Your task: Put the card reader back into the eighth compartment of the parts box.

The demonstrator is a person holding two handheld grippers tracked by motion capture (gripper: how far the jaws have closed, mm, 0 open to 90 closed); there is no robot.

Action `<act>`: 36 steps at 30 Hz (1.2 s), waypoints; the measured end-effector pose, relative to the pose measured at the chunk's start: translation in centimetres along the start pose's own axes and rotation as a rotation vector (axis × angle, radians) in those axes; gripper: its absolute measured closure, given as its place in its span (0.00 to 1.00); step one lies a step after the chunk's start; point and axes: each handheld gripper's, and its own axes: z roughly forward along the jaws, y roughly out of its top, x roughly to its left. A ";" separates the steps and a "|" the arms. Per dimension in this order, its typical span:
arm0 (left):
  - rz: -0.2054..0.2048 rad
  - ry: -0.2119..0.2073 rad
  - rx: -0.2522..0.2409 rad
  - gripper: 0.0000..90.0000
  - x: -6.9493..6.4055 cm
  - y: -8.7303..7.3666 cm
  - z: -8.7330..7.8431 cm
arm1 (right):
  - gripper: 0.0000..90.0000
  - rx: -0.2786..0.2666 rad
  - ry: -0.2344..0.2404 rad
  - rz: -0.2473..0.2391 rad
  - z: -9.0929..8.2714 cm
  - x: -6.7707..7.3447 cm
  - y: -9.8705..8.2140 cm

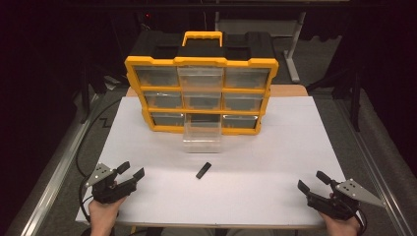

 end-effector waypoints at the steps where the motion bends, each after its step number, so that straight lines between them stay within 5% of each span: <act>1: -0.002 0.001 -0.003 0.37 0.0 0.0 0.0 | 0.25 -0.001 0.000 -0.001 0.0 0.0 0.0; 36: 0.030 -0.020 -0.009 0.38 -1.5 0.9 0.5 | 0.25 -0.008 0.014 0.006 -0.2 0.2 0.0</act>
